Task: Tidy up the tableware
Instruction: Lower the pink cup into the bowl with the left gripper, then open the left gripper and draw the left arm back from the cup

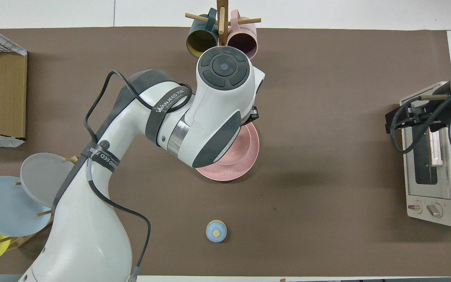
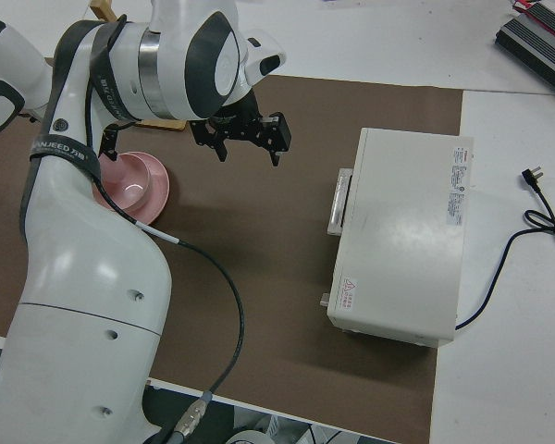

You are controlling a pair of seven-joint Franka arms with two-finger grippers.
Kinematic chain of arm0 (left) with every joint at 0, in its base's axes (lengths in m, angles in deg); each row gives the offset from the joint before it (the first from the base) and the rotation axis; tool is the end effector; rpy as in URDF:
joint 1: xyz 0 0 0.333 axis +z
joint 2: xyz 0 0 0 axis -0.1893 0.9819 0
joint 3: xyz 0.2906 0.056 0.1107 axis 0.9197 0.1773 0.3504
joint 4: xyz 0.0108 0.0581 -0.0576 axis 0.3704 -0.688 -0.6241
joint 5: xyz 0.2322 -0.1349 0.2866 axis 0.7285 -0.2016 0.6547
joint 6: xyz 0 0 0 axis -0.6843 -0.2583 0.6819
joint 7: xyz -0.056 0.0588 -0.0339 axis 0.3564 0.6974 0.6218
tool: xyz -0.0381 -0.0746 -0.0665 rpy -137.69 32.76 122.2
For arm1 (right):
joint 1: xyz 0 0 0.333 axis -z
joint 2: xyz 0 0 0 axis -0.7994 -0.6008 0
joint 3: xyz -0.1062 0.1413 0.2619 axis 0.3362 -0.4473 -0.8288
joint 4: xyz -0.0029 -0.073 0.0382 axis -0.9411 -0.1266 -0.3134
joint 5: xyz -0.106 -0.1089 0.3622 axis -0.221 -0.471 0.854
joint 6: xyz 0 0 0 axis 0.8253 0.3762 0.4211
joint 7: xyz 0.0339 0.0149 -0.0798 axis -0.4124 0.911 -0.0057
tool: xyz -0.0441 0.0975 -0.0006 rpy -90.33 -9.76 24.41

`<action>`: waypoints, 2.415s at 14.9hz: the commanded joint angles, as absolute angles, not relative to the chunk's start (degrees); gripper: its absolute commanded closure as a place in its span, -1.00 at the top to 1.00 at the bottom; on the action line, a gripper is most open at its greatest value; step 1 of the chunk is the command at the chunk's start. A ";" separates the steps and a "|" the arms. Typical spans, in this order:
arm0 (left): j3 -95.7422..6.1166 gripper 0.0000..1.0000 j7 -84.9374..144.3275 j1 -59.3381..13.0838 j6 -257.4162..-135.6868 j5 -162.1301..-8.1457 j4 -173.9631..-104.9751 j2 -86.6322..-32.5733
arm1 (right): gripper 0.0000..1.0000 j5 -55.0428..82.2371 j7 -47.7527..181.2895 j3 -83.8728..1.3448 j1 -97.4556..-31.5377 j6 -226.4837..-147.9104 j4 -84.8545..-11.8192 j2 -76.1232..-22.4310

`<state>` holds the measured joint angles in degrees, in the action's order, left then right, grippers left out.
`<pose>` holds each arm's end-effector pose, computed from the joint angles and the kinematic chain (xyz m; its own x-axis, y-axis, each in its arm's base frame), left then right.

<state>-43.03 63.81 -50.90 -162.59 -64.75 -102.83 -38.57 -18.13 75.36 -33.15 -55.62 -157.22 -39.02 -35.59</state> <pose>0.5358 -0.4741 0.4472 0.9843 0.1656 -0.0617 0.1698 -0.9829 0.0711 0.5526 0.0136 0.5714 0.9890 0.0184 -0.1470 0.0218 -0.9995 0.0215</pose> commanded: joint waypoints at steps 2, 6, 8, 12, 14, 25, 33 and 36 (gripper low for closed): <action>-42.14 -1.00 65.66 -52.74 -165.48 -66.07 -107.52 -39.60 | 1.00 -18.75 73.10 -30.90 -55.53 -161.27 -44.51 -32.53; -42.14 -1.00 66.46 -52.83 -168.45 -66.07 -110.15 -39.52 | 1.00 -18.49 72.22 -29.67 -55.53 -161.36 -45.39 -32.18; -42.14 -1.00 66.55 -52.92 -169.61 -65.98 -111.74 -39.52 | 1.00 -18.57 72.22 -29.49 -55.53 -161.53 -46.45 -31.65; -42.14 -1.00 66.55 -52.83 -169.70 -65.98 -111.92 -39.52 | 1.00 -18.57 72.39 -29.32 -55.09 -162.76 -45.84 -32.18; -42.14 -1.00 66.46 -52.83 -170.23 -65.98 -112.01 -39.52 | 1.00 -18.49 72.31 -29.32 -53.95 -162.76 -45.75 -32.35; -41.70 1.00 65.49 -50.74 -164.27 -65.45 -111.22 -44.33 | 1.00 -17.87 72.22 -28.62 -53.42 -158.90 -41.80 -32.70; -41.26 1.00 42.94 -32.04 -149.50 -65.36 -112.00 -58.22 | 1.00 -17.26 72.66 -28.44 -54.57 -159.07 -41.53 -31.04; -41.26 1.00 29.77 -23.51 -146.59 -65.36 -114.55 -62.79 | 1.00 -17.17 72.83 -28.70 -54.66 -159.42 -41.35 -30.68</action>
